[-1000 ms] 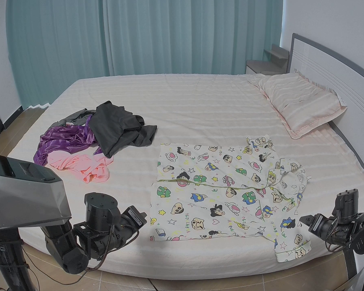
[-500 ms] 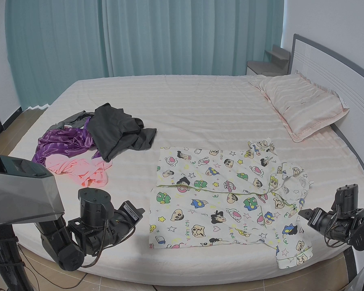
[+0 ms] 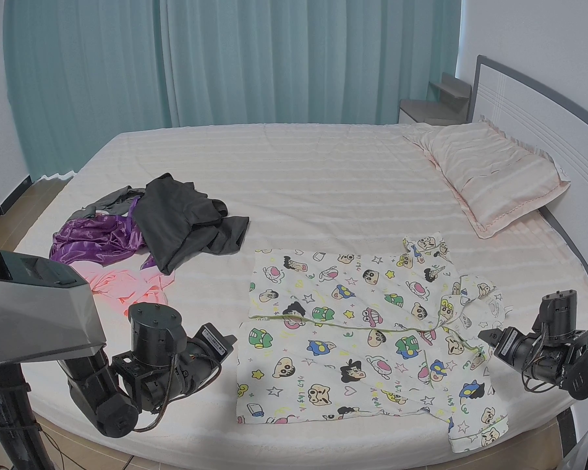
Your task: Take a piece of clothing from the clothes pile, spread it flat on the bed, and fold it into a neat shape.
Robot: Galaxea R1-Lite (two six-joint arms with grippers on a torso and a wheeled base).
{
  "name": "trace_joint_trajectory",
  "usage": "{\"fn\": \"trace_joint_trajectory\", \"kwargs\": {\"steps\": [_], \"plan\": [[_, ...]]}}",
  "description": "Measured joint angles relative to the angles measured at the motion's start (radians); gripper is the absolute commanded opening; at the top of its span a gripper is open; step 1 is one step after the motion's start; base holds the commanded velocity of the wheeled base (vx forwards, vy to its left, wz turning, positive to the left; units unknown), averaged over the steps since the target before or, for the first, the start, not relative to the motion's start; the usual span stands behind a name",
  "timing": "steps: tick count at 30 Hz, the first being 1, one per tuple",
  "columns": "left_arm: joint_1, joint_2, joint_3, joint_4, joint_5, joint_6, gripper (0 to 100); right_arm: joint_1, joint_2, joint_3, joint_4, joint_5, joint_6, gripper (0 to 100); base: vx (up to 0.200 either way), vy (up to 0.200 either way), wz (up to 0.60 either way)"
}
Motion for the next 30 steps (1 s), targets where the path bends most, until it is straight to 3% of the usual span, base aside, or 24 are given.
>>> {"fn": "trace_joint_trajectory", "kwargs": {"steps": [11,23,30], "plan": [[-0.011,0.001,0.003,0.001,0.0,0.0,0,0.005,0.0,-0.068,0.006,0.02,0.001,100,0.0,-0.2,0.0],[-0.016,-0.003,0.01,0.0,0.015,0.002,0,0.057,0.052,-0.204,0.012,0.047,0.006,100,0.0,0.0,0.0],[-0.006,-0.002,0.011,0.0,0.014,0.002,0,0.074,0.086,-0.275,0.014,0.06,0.005,100,0.086,0.0,0.0]]}}
